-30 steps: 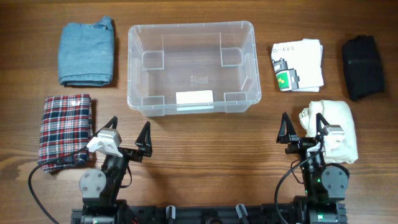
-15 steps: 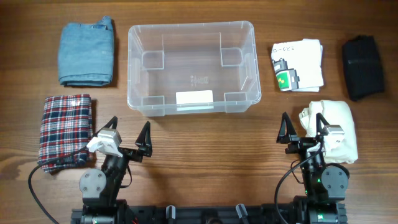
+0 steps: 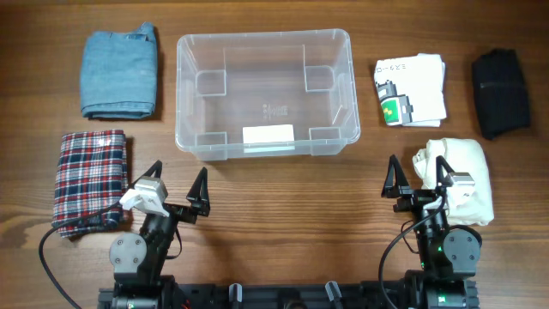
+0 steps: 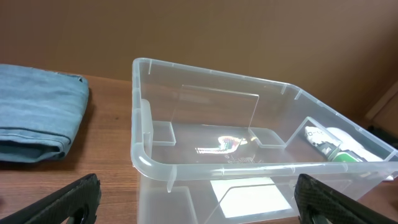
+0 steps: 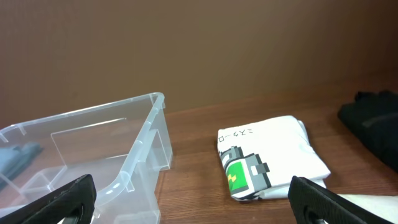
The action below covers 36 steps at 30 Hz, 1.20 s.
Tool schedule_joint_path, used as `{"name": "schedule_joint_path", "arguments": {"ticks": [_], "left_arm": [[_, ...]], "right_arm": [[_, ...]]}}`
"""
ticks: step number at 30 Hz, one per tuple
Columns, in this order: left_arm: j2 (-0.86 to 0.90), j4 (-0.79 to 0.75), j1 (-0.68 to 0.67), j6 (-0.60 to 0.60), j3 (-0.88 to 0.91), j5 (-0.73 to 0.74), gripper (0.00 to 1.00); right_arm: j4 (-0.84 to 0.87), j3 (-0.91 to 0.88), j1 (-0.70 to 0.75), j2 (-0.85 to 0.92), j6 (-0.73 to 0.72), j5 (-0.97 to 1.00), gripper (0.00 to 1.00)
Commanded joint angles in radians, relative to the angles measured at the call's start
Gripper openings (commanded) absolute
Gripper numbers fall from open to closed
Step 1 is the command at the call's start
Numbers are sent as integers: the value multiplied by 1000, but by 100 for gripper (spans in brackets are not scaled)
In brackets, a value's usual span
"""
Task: Pack container
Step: 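Raise the right gripper and move it toward the black garment, then lower the right gripper onto the black taped garment and grasp it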
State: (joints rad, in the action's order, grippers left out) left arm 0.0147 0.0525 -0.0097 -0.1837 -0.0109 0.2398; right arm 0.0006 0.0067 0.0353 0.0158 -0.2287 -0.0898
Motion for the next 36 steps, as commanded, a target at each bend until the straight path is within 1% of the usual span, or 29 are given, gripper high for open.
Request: {"name": "schedule_joint_path", "arguments": {"ticks": [1,3,7,9,10,13,16,18,19,22,24,26,28,32,33,34,35,36], "left_arm": [[-2,1,8,20,5,-6,100],[-2,1,8,20,5,-6,100],[-2,2,8,20,5,-6,100],[-2,1,8,20,5,-6,100],[-2,1,8,20,5,-6,100],[-2,2,8,20,5,-6,100],[-2,2,8,20,5,-6,100],[-2,1,8,20,5,-6,100],[-2,1,8,20,5,-6,100],[-2,1,8,20,5,-6,100],[-2,1,8,20,5,-6,100],[-2,1,8,20,5,-6,100],[-2,1,8,20,5,-6,100],[-2,1,8,20,5,-6,100],[-2,2,8,20,5,-6,100],[-2,1,8,20,5,-6,100],[-2,1,8,20,5,-6,100],[-2,1,8,20,5,-6,100]], "right_arm": [[6,-2,-4,1,18,-13,100],[6,-2,-4,1,-3,-16,100],[46,-1,-4,1,-211,-16,100],[90,-1,-4,1,-364,-21,100],[121,-1,-4,1,-392,-45,100],[230,19,-4,1,-335,-173,100],[227,97,-4,2,-304,-182,100],[207,171,-4,16,-221,-177,100],[177,213,-4,31,-187,-160,100],[-3,378,-4,134,-22,-68,100],[-140,509,-4,262,81,7,100],[-270,652,-2,414,131,99,100],[-367,769,3,529,159,138,99],[-581,1028,73,796,254,104,100],[-668,1107,117,880,302,40,100],[-723,1150,146,928,340,-9,100],[-781,1193,179,980,372,-53,100],[-856,1252,241,1072,384,-93,100]]}}
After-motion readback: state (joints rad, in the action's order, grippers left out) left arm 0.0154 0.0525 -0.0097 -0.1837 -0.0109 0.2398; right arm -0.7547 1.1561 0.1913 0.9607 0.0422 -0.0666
